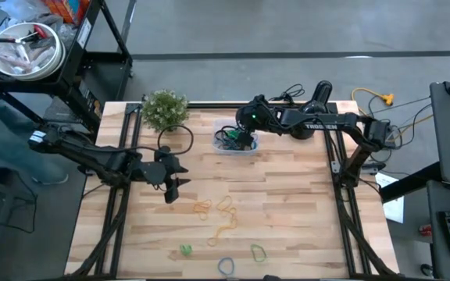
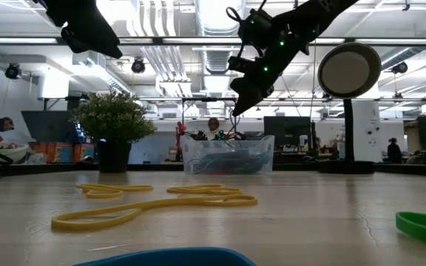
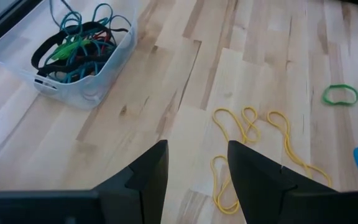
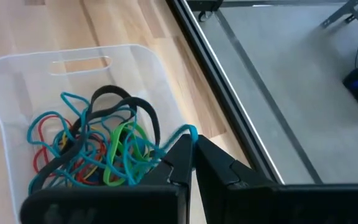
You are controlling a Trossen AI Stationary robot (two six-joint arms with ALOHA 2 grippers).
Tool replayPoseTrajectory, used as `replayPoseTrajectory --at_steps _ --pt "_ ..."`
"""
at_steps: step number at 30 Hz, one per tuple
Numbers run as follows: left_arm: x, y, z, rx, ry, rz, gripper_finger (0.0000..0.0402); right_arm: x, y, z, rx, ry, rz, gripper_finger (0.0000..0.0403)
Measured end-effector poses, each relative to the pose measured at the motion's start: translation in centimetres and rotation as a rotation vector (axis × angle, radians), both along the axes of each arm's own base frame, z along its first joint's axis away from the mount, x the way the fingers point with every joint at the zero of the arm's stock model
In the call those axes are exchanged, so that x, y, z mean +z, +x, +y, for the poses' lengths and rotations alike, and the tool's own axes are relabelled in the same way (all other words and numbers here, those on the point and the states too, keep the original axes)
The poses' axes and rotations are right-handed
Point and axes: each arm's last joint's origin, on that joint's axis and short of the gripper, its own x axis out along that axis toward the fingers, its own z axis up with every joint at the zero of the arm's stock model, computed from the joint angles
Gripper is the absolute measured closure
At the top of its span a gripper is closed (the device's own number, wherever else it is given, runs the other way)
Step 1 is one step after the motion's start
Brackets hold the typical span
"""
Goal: Pick and place rubber bands into bin
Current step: Put the blue rubberband into the transparent bin, then put the yellow rubberband into the transparent bin
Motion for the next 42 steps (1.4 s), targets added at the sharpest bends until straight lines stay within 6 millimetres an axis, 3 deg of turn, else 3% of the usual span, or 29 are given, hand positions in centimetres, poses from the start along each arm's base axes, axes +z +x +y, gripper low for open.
replayPoseTrajectory --at_steps 11,28,37,42 --pt "0.0 0.0 0.0 0.003 0.003 0.002 0.0251 0.1 -0.1 -0.8 0.050 0.103 -0.071 0.0389" --pt "-0.1 0.1 0.0 0.002 0.005 0.005 0.0251 -0.4 -0.5 -0.6 0.113 0.305 -0.093 0.0301" --pt "-0.1 0.1 0.0 0.000 0.001 0.006 0.0251 -0.4 -0.6 -0.5 0.116 0.323 -0.090 0.0302" --pt "-0.3 0.2 -0.1 -0.016 -0.011 0.017 0.0251 0.8 0.0 0.7 0.248 0.373 -0.121 0.0310"
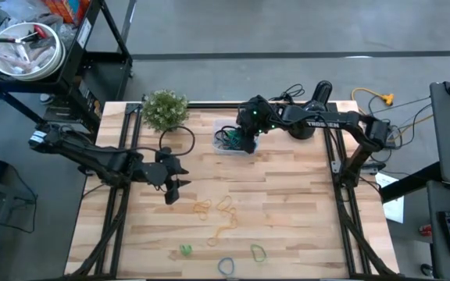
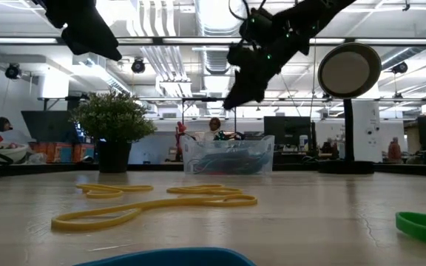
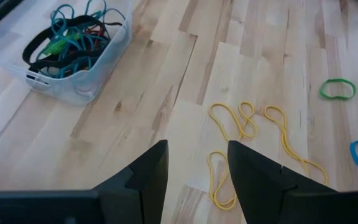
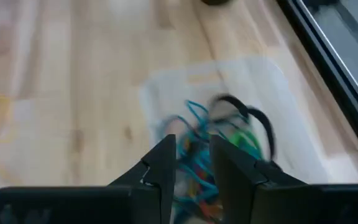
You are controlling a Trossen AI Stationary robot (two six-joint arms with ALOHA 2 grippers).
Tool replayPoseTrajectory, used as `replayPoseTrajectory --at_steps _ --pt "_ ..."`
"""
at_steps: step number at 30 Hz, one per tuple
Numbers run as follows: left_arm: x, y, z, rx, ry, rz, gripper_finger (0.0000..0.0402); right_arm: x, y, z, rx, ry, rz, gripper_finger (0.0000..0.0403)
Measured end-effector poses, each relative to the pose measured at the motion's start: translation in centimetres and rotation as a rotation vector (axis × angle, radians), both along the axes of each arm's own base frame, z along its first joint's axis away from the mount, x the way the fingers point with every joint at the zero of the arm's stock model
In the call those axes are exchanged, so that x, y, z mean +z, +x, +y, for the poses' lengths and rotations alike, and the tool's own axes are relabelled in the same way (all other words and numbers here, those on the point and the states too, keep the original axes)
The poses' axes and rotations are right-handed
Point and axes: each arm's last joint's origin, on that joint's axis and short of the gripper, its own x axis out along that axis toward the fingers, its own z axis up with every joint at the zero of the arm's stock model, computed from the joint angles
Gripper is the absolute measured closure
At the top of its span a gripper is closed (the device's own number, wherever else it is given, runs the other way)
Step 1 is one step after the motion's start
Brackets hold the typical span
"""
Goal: Pick and place rubber bands into bin
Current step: Put the yellow rubberband into the transparent bin
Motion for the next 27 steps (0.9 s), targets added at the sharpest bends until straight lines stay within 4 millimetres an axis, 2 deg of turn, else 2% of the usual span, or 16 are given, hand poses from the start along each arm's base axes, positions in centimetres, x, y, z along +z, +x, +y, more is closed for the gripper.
replayPoseTrajectory --at_steps 6,14,27 --pt "-0.4 0.3 -0.1 -0.004 0.002 0.020 0.0251 2.8 0.1 2.7 0.106 -0.062 -0.070 0.0321" --pt "-1.4 1.5 -0.5 -0.006 0.010 0.056 0.0251 5.9 -1.7 6.5 0.189 -0.069 -0.095 0.0334" --pt "-3.8 3.8 -1.5 -0.074 -0.036 0.146 0.0251 8.1 -5.3 13.8 0.339 0.028 -0.042 0.0337"
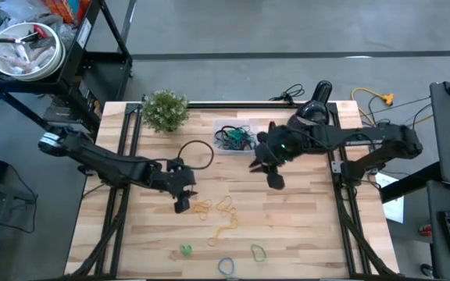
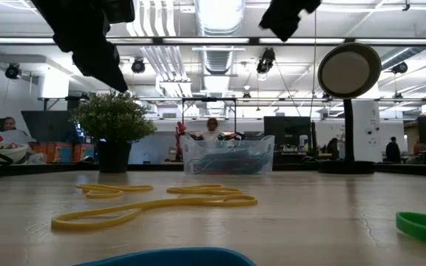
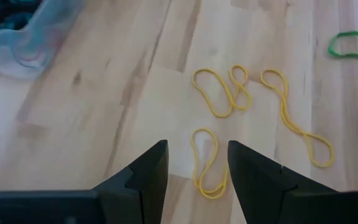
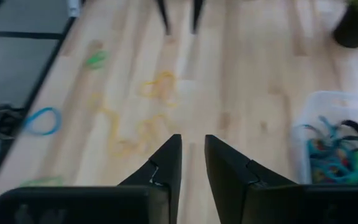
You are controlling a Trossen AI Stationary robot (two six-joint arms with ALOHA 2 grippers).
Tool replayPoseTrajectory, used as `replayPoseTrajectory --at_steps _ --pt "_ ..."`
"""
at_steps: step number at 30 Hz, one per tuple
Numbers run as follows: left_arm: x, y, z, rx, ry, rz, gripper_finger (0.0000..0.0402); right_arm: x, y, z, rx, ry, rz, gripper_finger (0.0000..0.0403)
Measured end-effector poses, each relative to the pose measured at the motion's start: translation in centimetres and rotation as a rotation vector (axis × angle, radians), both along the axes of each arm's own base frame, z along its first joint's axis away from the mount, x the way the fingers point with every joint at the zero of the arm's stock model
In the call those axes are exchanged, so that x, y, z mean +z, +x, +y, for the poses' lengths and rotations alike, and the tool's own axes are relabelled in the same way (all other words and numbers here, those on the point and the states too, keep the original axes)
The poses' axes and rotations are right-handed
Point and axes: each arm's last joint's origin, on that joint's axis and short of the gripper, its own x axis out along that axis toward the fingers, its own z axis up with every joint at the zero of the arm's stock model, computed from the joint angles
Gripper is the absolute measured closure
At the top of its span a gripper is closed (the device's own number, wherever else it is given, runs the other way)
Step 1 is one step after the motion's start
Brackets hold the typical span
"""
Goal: Pick and place rubber bands into bin
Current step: Put the yellow rubberband into the transparent bin
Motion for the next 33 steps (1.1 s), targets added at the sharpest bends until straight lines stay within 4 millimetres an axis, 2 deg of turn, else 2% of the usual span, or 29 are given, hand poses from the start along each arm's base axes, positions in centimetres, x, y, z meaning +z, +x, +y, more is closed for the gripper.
replayPoseTrajectory --at_steps 7,12,17,24,33 --pt "-0.4 0.4 -0.2 -0.004 -0.012 0.008 0.0251 -0.7 -2.5 3.5 0.035 0.023 0.019 0.0339" --pt "-0.3 0.4 -0.2 -0.004 -0.012 0.006 0.0251 -2.1 -4.4 4.6 -0.021 0.040 -0.036 0.0340" --pt "-0.4 0.4 -0.2 -0.010 -0.005 0.010 0.0251 -3.7 -6.1 4.5 -0.058 0.106 -0.123 0.0340" --pt "-0.6 0.5 -0.2 -0.012 -0.004 0.019 0.0251 -6.3 -8.2 4.1 -0.105 0.177 -0.140 0.0341" --pt "-1.1 0.6 -0.4 -0.050 -0.028 0.061 0.0251 -9.0 -9.5 3.8 -0.163 0.236 -0.085 0.0342"
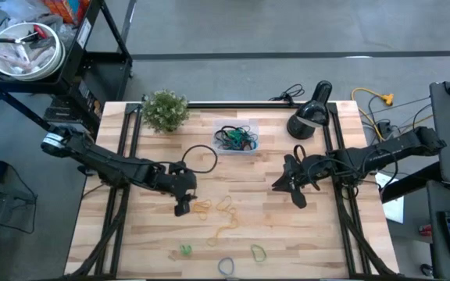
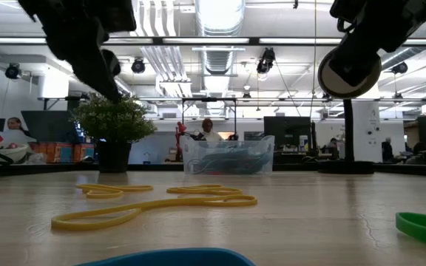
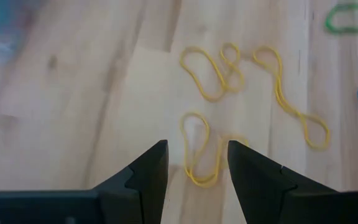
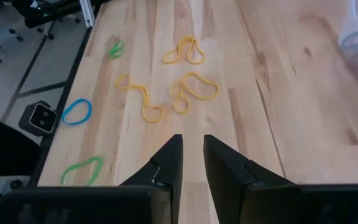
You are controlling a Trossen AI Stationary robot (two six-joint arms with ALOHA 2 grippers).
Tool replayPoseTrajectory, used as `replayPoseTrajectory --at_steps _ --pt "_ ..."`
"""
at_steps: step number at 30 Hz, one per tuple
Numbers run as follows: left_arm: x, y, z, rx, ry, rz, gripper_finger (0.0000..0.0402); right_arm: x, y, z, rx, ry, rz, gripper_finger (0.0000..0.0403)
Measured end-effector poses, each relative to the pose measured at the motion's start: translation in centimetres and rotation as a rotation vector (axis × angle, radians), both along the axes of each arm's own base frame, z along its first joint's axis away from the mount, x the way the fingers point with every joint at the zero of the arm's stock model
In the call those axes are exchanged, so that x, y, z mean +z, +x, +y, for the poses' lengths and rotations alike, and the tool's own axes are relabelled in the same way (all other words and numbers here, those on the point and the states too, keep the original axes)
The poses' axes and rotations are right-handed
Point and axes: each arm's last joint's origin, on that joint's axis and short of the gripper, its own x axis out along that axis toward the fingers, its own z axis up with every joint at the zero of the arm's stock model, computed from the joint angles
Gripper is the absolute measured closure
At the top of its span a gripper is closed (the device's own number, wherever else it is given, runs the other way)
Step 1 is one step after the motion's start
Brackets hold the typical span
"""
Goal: Pick and place rubber bands into bin
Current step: Put the yellow rubberband into the transparent bin
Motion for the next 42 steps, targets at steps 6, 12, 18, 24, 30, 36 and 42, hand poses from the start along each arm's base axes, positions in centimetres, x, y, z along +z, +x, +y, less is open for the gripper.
replayPoseTrajectory --at_steps 6,12,18,24,30,36,42 --pt "-1.8 0.8 -0.6 -0.045 -0.032 0.093 0.0251 -0.2 0.2 0.0 0.002 0.001 -0.018 0.0344" --pt "-3.7 1.9 -1.1 -0.067 -0.037 0.144 0.0251 0.0 0.2 0.1 0.008 -0.005 -0.038 0.0344" --pt "-5.7 2.6 -1.4 -0.095 -0.021 0.224 0.0251 -0.1 0.2 0.0 0.007 -0.005 -0.035 0.0344" --pt "-6.6 2.9 -1.5 -0.089 -0.017 0.248 0.0251 -0.1 0.2 0.0 0.001 -0.009 -0.037 0.0344" --pt "-7.5 3.1 -1.5 -0.076 0.019 0.270 0.0251 -0.1 0.3 0.0 -0.013 -0.021 -0.041 0.0344" --pt "-8.5 3.6 -1.6 -0.081 0.044 0.284 0.0251 -0.1 0.3 0.0 -0.013 -0.021 -0.042 0.0344" --pt "-9.0 3.7 -1.7 -0.082 0.055 0.295 0.0260 -0.1 0.3 0.0 -0.013 -0.021 -0.041 0.0344"
